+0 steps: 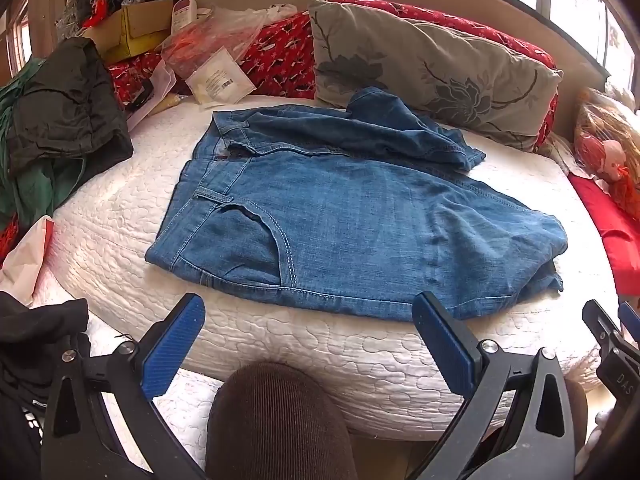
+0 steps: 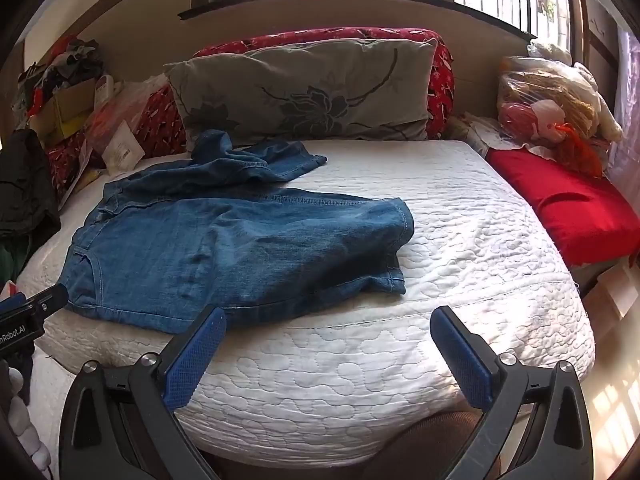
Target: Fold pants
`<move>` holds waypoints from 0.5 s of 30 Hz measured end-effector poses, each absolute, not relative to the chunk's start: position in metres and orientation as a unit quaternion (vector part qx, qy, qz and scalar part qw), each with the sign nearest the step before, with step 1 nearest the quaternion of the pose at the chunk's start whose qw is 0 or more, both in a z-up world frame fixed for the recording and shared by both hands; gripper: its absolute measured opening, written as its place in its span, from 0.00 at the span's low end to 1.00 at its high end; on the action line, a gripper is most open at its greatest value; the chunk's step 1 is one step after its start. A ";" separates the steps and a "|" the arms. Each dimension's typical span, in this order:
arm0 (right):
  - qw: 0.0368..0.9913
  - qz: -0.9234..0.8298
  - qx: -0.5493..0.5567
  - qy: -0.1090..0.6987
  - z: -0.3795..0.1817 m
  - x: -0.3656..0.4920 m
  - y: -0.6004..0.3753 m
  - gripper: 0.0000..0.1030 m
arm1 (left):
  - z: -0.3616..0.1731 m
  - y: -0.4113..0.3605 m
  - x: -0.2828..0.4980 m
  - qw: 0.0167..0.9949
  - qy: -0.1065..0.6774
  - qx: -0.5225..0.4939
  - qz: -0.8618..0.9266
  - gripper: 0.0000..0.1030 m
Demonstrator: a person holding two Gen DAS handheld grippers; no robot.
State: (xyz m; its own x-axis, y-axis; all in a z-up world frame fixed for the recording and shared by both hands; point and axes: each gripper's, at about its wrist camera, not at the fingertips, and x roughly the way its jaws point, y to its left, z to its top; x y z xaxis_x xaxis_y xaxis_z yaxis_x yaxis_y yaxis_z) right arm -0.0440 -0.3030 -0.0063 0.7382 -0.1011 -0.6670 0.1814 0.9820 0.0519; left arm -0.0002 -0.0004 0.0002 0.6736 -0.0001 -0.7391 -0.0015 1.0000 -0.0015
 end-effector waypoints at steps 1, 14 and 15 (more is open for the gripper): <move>0.931 -0.076 0.057 0.354 -0.006 -0.044 -0.303 1.00 | 0.000 -0.001 0.000 0.915 0.404 0.000 0.000 1.00; 0.927 -0.077 0.061 0.362 -0.009 -0.043 -0.305 1.00 | -0.002 -0.004 0.000 0.911 0.412 0.000 -0.009 1.00; 0.927 -0.077 0.061 0.362 -0.009 -0.043 -0.305 1.00 | -0.002 -0.004 0.000 0.911 0.411 0.000 -0.009 1.00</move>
